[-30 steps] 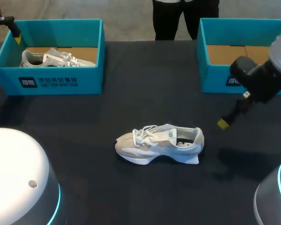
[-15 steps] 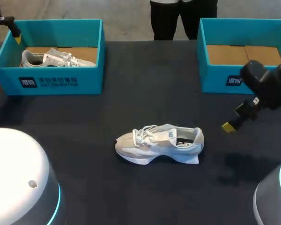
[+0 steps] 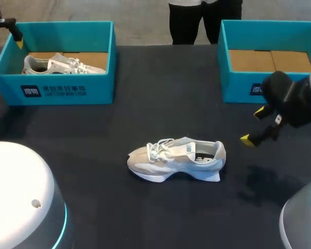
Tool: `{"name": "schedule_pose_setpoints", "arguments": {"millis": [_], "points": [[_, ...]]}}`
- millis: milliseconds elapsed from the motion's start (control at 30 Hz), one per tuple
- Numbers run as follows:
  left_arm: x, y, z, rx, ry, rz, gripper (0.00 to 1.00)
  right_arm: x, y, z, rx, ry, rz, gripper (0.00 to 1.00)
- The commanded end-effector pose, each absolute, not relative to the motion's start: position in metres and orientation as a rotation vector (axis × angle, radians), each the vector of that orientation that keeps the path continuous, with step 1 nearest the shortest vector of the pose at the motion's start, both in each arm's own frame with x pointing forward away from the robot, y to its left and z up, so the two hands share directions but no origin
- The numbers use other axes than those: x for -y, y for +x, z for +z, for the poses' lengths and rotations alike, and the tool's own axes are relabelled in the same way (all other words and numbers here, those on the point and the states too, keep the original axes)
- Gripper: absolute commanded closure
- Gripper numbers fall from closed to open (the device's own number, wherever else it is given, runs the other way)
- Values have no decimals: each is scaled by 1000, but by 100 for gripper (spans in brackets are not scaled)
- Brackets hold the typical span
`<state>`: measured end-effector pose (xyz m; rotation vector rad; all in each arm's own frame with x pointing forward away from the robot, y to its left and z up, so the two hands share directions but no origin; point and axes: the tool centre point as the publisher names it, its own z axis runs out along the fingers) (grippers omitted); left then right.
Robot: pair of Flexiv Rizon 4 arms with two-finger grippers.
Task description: Take the shoe out of the shoebox, open the shoe tongue, remove and reinsert the insole, then place the shoe into the shoebox
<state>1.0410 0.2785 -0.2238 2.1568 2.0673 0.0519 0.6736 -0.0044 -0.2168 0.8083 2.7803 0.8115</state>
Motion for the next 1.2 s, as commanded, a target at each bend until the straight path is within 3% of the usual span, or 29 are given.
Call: {"name": "schedule_pose_setpoints", "arguments": {"millis": [33, 700, 1200], "points": [[-278, 1040, -224, -2067, 2157, 57, 0, 7, 673, -239, -2747, 719, 1003, 0], [-278, 1040, -224, -2067, 2157, 57, 0, 46, 690, -284, -2658, 332, 1191, 0], [-278, 1040, -224, -2067, 2157, 57, 0, 46, 690, -284, -2658, 332, 1191, 0]]}}
